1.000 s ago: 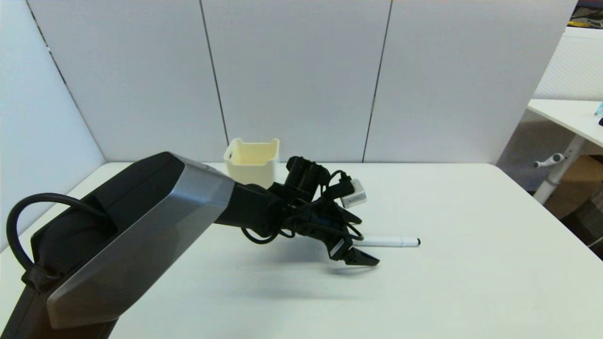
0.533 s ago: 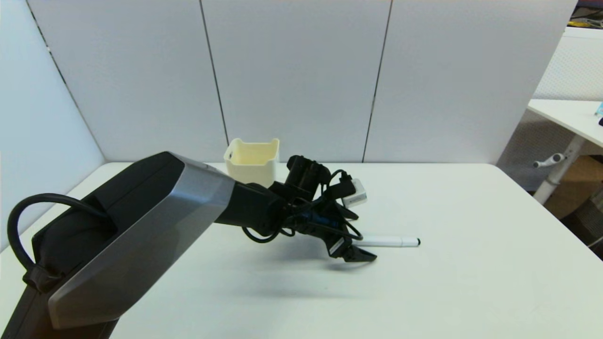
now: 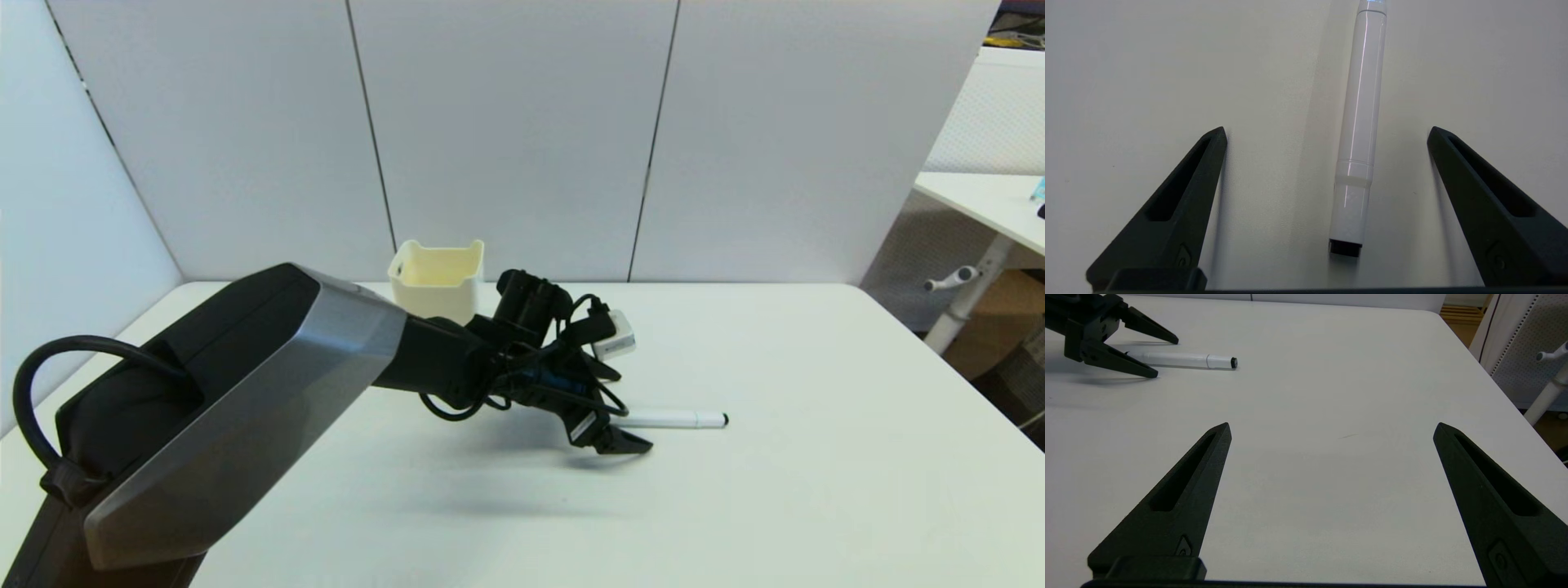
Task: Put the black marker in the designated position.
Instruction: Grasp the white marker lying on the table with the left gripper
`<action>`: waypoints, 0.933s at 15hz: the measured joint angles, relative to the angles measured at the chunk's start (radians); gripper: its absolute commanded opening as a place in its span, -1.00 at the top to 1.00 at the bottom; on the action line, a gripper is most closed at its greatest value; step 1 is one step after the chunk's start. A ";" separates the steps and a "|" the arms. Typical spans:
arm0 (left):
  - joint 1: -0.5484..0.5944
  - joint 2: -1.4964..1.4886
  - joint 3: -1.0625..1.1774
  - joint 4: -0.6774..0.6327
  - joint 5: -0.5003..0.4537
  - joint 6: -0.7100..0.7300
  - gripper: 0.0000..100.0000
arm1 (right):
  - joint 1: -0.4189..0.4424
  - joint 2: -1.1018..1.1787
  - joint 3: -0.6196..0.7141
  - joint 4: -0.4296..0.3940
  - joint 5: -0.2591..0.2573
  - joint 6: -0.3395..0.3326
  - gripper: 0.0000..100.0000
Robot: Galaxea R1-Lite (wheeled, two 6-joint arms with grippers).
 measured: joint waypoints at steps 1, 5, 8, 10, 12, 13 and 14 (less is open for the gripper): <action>0.000 -0.001 0.000 0.006 0.000 0.000 -1.00 | 0.000 0.000 0.000 0.000 0.000 0.000 -1.00; 0.000 -0.007 0.001 0.019 0.000 0.002 1.00 | 0.000 0.000 0.000 0.000 0.000 0.000 -1.00; 0.001 -0.009 0.002 0.020 -0.001 -0.002 1.00 | 0.000 0.000 0.000 0.000 0.000 0.000 -1.00; 0.000 -0.010 0.003 0.020 -0.002 -0.002 1.00 | 0.000 0.000 0.000 0.000 0.000 0.000 -1.00; 0.000 -0.010 0.003 0.020 -0.002 -0.003 1.00 | 0.000 0.000 0.000 0.000 0.000 0.000 -1.00; -0.001 -0.010 0.003 0.020 -0.002 -0.002 1.00 | 0.000 0.000 0.000 0.000 0.000 0.000 -1.00; -0.002 -0.011 0.003 0.021 -0.003 -0.002 1.00 | 0.000 0.000 0.000 0.000 0.000 0.000 -1.00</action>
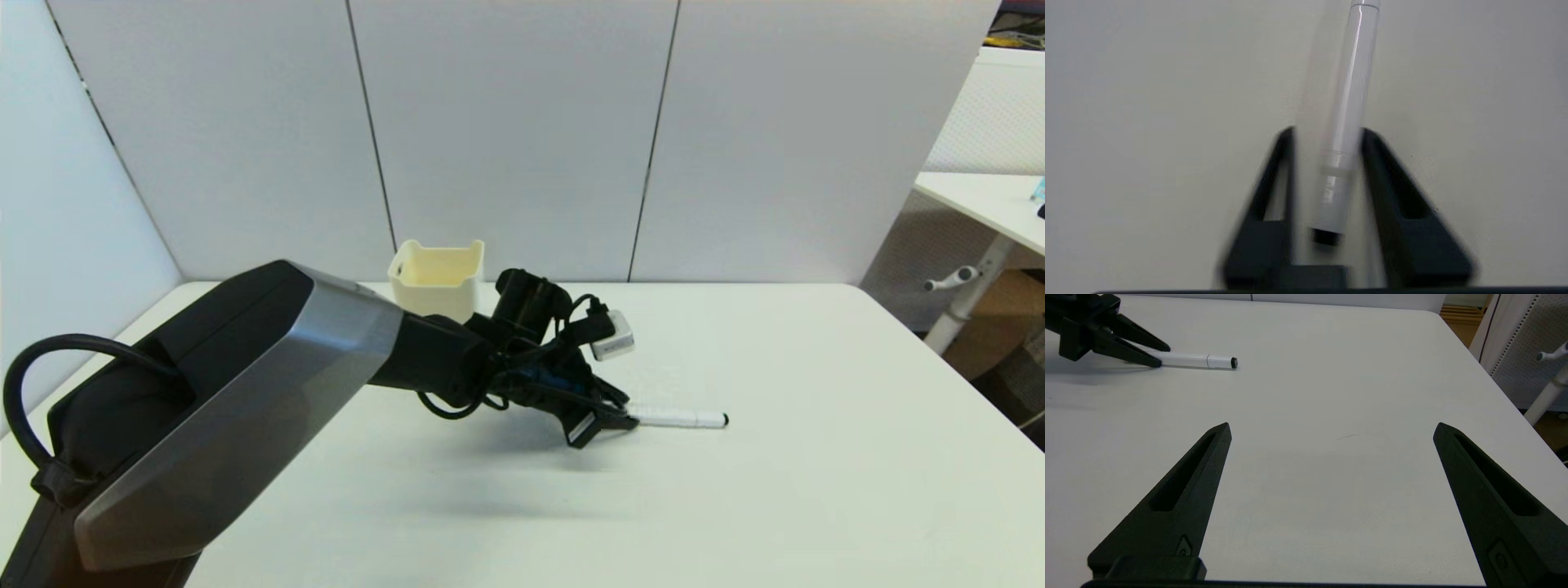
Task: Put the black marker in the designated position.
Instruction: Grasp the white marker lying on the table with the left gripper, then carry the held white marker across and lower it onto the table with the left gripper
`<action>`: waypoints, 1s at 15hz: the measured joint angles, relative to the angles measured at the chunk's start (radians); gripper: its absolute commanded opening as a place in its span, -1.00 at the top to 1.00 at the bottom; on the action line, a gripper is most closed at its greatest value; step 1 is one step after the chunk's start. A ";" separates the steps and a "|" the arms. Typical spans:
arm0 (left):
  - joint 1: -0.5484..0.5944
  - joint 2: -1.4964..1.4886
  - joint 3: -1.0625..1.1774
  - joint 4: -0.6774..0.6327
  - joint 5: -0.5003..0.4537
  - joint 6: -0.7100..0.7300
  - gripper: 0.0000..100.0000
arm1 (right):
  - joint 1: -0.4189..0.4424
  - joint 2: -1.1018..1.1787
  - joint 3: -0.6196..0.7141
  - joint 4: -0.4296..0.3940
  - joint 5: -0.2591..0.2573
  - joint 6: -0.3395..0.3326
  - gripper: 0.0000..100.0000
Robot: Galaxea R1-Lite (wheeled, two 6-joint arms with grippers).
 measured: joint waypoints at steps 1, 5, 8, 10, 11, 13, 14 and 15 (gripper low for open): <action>0.000 -0.003 0.001 0.000 0.001 0.000 1.00 | 0.000 0.000 0.000 0.000 0.000 0.000 -1.00; 0.000 -0.044 0.005 0.021 0.004 0.002 1.00 | 0.000 0.000 0.000 0.000 0.000 0.000 -1.00; 0.018 -0.144 0.008 0.091 0.007 0.002 1.00 | 0.000 0.000 0.000 0.000 0.000 0.000 -1.00; 0.066 -0.245 0.015 0.143 0.034 0.001 1.00 | 0.000 0.000 0.000 0.000 0.000 0.000 -1.00; 0.100 -0.296 0.024 0.157 0.063 -0.001 1.00 | 0.000 0.000 0.000 0.000 0.000 0.000 -1.00; 0.184 -0.395 0.048 0.167 0.111 -0.010 1.00 | 0.000 0.000 0.000 0.000 0.000 0.000 -1.00; 0.230 -0.436 0.059 0.170 0.119 -0.015 1.00 | 0.000 0.000 0.000 0.000 0.000 0.000 -1.00; 0.278 -0.477 0.068 0.171 0.127 -0.027 1.00 | 0.000 0.000 0.000 0.000 0.000 0.000 -1.00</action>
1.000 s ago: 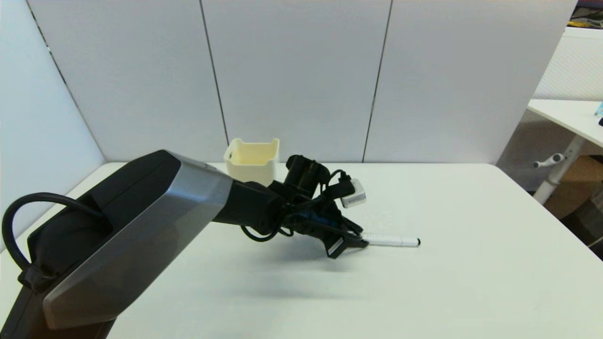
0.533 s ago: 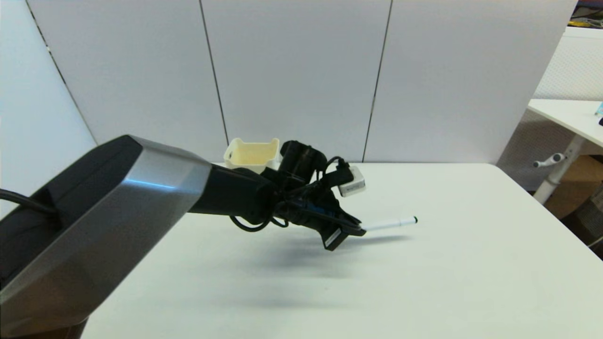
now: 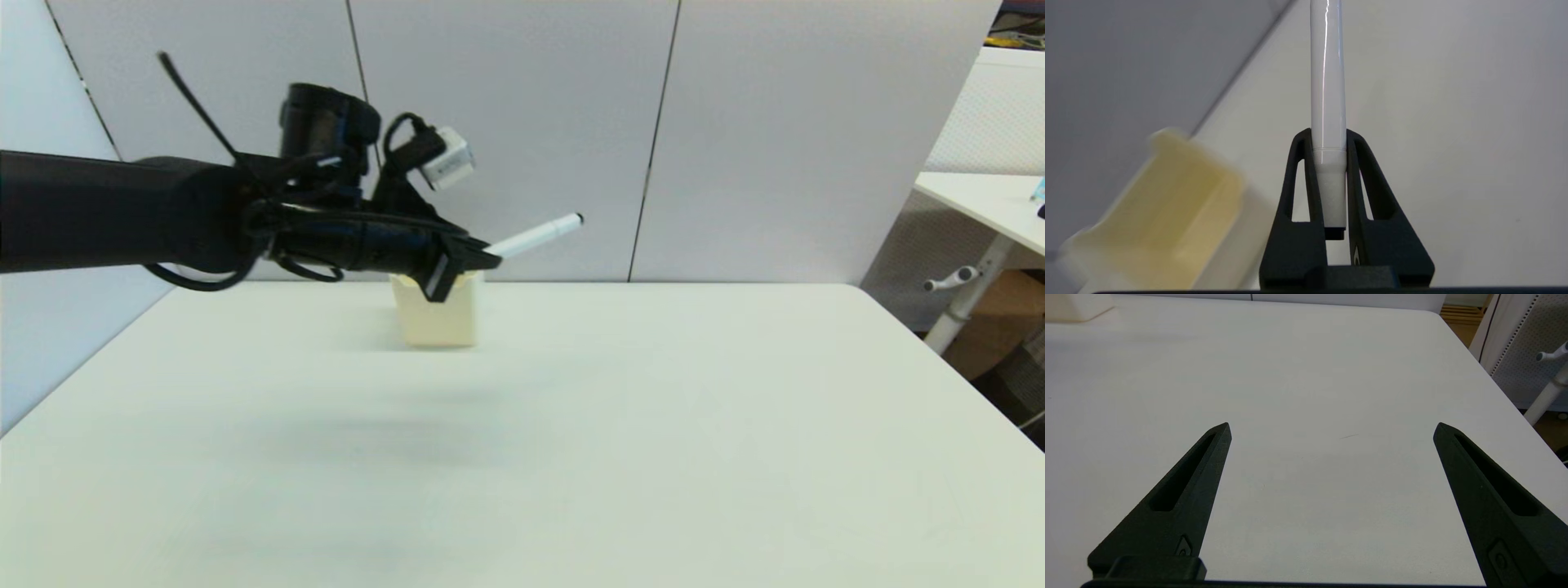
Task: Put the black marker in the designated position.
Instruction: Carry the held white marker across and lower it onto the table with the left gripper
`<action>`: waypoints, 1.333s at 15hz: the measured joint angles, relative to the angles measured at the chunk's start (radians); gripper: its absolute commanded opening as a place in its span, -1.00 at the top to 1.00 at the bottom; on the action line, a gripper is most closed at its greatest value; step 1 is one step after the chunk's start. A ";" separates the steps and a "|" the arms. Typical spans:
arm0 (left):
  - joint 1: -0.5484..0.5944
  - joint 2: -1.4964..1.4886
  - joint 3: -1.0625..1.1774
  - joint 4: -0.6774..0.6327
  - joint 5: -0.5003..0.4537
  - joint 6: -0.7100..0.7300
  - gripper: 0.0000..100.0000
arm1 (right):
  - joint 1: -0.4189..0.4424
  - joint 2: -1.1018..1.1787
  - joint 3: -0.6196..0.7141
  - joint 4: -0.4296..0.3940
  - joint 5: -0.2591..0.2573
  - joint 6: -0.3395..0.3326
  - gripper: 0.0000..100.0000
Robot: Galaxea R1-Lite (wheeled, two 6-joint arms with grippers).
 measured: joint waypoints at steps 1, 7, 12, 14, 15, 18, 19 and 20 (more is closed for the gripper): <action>0.042 -0.035 0.009 0.001 0.010 -0.018 1.00 | 0.000 0.000 0.000 0.000 0.000 0.000 -1.00; 0.326 -0.194 0.191 -0.035 0.046 -0.153 1.00 | 0.000 0.000 0.000 0.000 0.000 0.000 -1.00; 0.452 -0.180 0.366 -0.213 0.110 -0.356 1.00 | 0.000 0.000 0.000 0.000 0.000 0.000 -1.00; 0.456 -0.131 0.393 -0.308 0.146 -0.447 1.00 | 0.000 0.000 0.000 0.000 0.001 0.000 -1.00; 0.451 -0.102 0.399 -0.342 0.168 -0.484 1.00 | 0.000 0.000 0.000 0.000 0.000 0.000 -1.00; 0.424 -0.013 0.404 -0.369 0.204 -0.537 1.00 | 0.000 0.000 0.000 0.000 0.000 0.000 -1.00; 0.417 0.017 0.404 -0.378 0.205 -0.540 1.00 | 0.000 0.000 0.000 0.000 0.000 0.000 -1.00; 0.412 0.046 0.405 -0.393 0.206 -0.541 1.00 | 0.000 0.000 0.000 0.000 0.000 0.000 -1.00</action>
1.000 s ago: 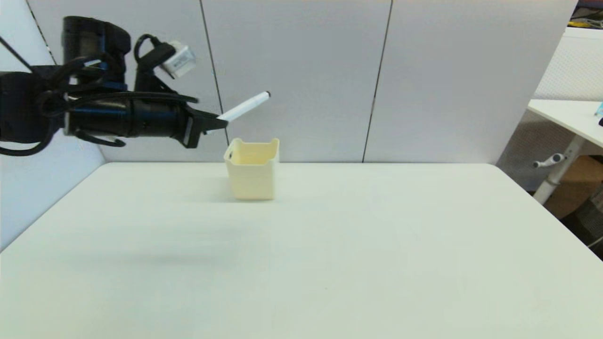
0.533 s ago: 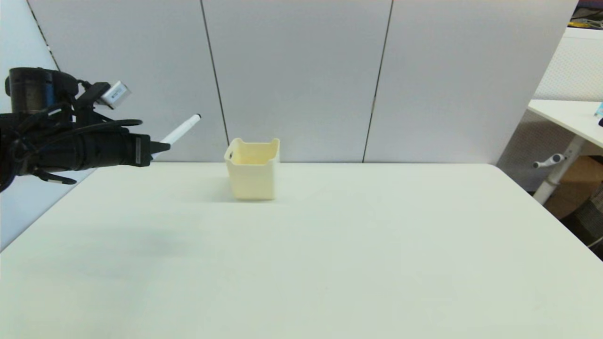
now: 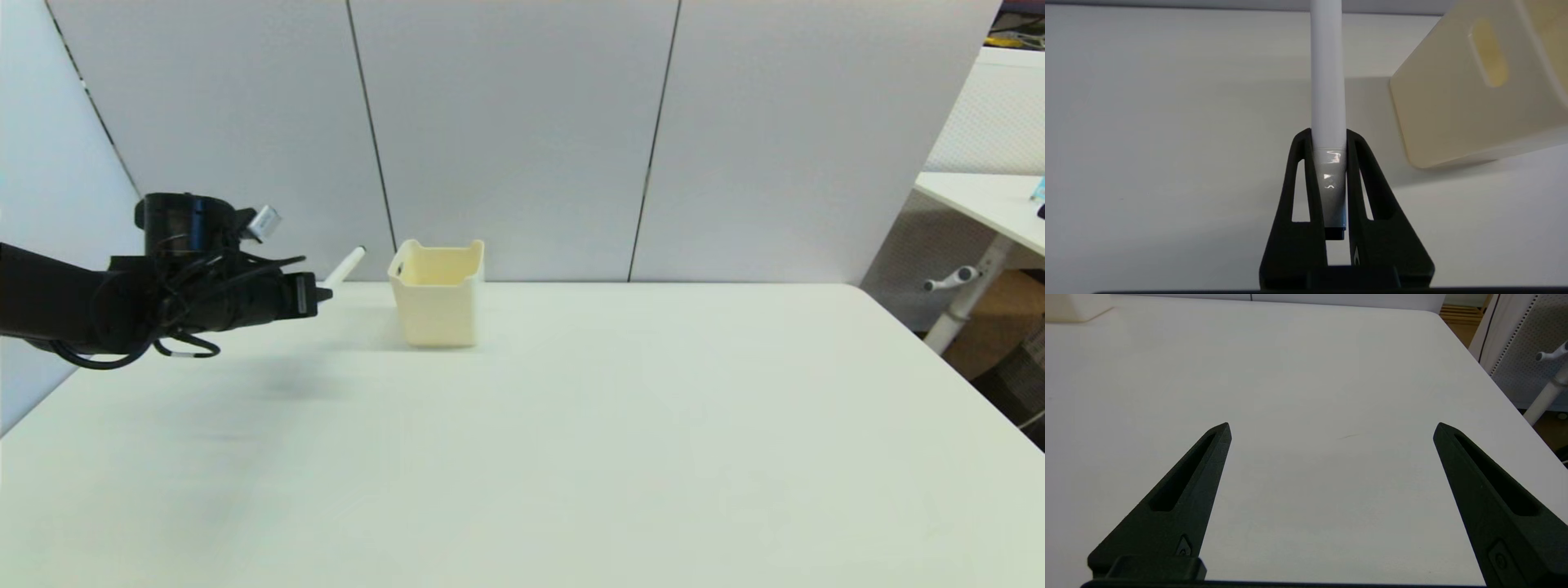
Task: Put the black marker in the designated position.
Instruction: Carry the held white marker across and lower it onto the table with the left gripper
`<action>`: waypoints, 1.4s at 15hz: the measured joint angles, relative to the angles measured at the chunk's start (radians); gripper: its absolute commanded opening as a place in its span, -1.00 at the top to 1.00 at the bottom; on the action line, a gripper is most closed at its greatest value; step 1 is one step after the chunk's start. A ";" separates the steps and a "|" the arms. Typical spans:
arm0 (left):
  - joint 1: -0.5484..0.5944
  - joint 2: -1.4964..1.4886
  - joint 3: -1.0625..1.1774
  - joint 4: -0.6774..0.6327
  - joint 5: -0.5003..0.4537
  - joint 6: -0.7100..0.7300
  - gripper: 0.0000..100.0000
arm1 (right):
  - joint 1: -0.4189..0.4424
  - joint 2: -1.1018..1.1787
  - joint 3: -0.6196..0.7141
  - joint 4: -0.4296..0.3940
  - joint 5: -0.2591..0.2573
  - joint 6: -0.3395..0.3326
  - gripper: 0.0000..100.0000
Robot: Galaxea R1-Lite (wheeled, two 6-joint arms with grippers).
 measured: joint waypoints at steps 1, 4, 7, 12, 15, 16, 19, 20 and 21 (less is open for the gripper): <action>-0.004 0.030 0.001 -0.020 0.000 -0.001 1.00 | 0.000 0.000 0.000 0.000 0.000 0.000 -1.00; -0.013 0.099 0.002 -0.076 0.003 0.000 1.00 | 0.000 0.000 0.000 0.000 -0.001 0.000 -1.00; -0.015 0.137 0.004 -0.105 0.003 -0.001 1.00 | 0.000 0.000 0.000 0.000 0.000 0.000 -1.00; -0.027 0.166 0.005 -0.108 0.003 0.000 1.00 | 0.000 0.000 0.000 0.000 0.000 0.000 -1.00; -0.036 0.176 0.001 -0.114 0.017 0.000 1.00 | 0.000 0.000 0.000 0.000 0.000 0.000 -1.00; -0.040 0.178 0.000 -0.114 0.029 0.000 1.00 | 0.000 0.000 0.000 0.000 0.000 0.000 -1.00; -0.046 0.183 -0.002 -0.114 0.037 0.000 1.00 | 0.000 0.000 0.000 0.000 0.000 0.000 -1.00; -0.046 0.184 -0.004 -0.114 0.037 0.000 1.00 | 0.000 0.000 0.000 0.000 0.000 0.000 -1.00; -0.047 0.186 -0.006 -0.113 0.037 0.000 1.00 | 0.000 0.000 0.000 0.000 0.000 0.000 -1.00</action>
